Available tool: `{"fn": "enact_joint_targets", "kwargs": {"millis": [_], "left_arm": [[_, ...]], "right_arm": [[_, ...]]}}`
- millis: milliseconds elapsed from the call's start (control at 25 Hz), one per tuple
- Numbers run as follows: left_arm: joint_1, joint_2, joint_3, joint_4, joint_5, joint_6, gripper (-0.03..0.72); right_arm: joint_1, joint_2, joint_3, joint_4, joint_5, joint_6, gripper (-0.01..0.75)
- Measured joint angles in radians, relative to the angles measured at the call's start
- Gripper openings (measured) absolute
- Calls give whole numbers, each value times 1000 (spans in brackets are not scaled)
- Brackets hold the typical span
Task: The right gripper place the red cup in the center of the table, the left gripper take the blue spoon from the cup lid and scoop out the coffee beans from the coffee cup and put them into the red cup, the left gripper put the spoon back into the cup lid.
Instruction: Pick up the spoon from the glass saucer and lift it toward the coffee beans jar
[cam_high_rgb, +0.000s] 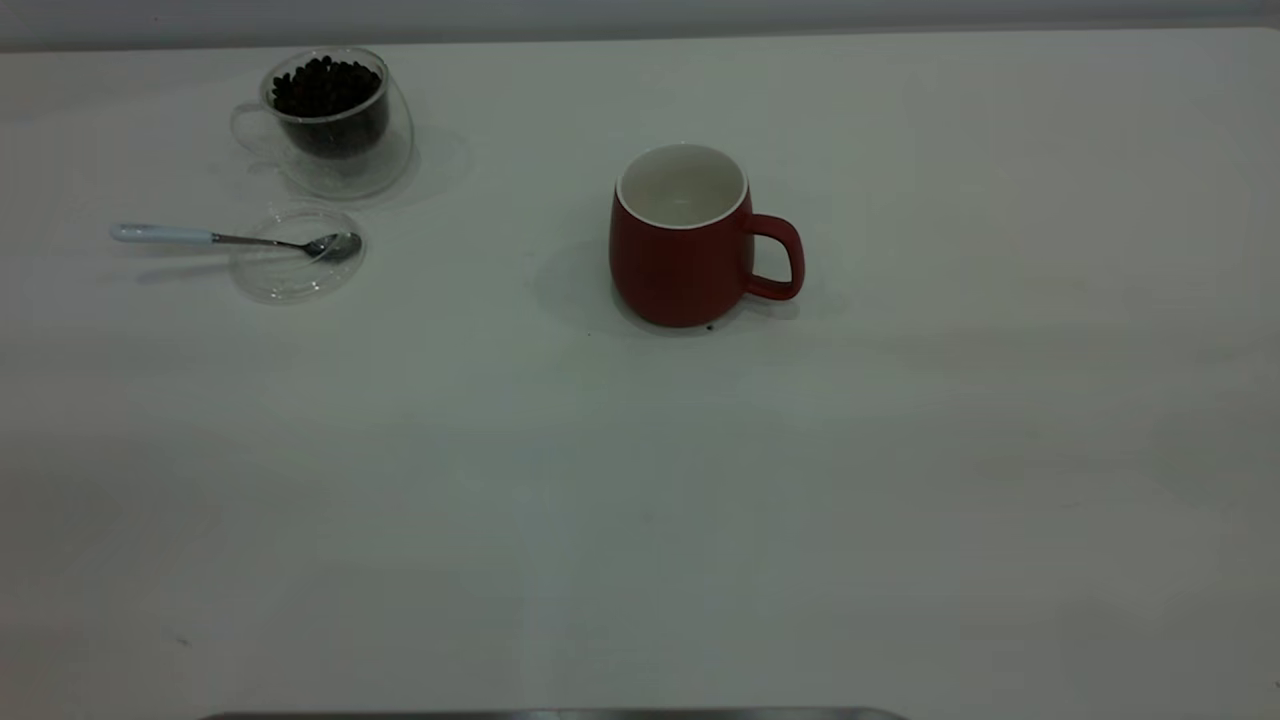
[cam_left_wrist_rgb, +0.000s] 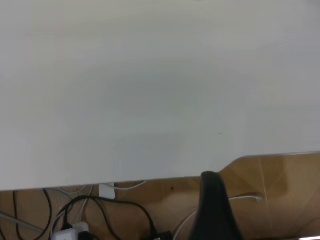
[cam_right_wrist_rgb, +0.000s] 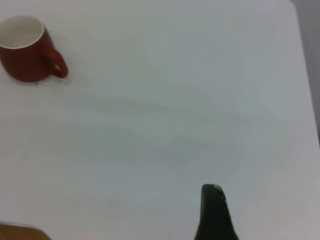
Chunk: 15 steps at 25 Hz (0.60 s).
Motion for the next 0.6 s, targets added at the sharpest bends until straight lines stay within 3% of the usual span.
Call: {"fn": "enact_joint_targets", "kwargs": {"millis": [600], "left_arm": [[0,0,0,0,0,0,586]], "right_arm": [[-21,-58,20,-3,16,0,546]]}}
